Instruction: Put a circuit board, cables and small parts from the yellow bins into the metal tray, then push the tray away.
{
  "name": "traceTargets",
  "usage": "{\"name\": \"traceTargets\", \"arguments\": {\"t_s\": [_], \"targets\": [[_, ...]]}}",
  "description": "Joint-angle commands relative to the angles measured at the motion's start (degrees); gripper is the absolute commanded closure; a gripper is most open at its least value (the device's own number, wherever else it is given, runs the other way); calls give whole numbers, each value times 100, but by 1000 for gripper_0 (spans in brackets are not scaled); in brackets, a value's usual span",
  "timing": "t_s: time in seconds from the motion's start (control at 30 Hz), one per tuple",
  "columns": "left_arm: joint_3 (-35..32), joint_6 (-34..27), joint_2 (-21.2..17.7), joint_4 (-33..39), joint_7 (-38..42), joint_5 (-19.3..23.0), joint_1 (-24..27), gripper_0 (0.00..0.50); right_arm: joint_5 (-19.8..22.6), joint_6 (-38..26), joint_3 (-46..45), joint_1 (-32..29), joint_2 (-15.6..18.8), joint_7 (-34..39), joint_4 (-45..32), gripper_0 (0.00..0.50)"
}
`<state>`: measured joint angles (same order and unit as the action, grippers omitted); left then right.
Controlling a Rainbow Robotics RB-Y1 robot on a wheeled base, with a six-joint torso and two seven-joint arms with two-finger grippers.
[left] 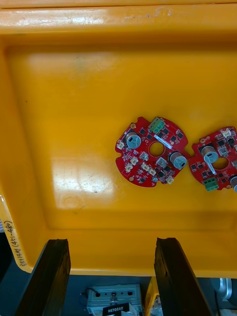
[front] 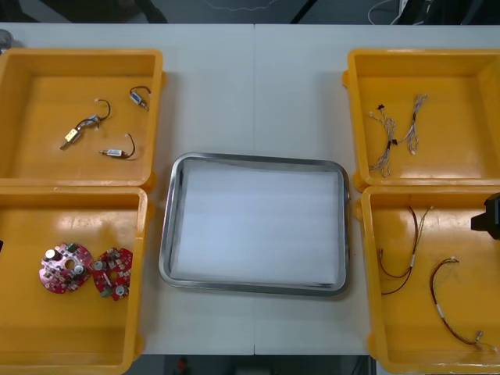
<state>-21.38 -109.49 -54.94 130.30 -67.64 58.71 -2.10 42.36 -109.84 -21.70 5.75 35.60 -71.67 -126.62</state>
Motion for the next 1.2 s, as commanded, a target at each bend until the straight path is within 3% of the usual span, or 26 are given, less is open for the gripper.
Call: {"name": "traceTargets", "arguments": {"t_s": [0.03, 1.2], "targets": [[28, -51, 9, 31, 515, -62, -98, 0, 44, -16, -106, -74, 184, -14, -47, 0], [28, -51, 9, 31, 515, -62, -98, 0, 44, -16, -106, -74, 184, -14, -47, 0]]}}
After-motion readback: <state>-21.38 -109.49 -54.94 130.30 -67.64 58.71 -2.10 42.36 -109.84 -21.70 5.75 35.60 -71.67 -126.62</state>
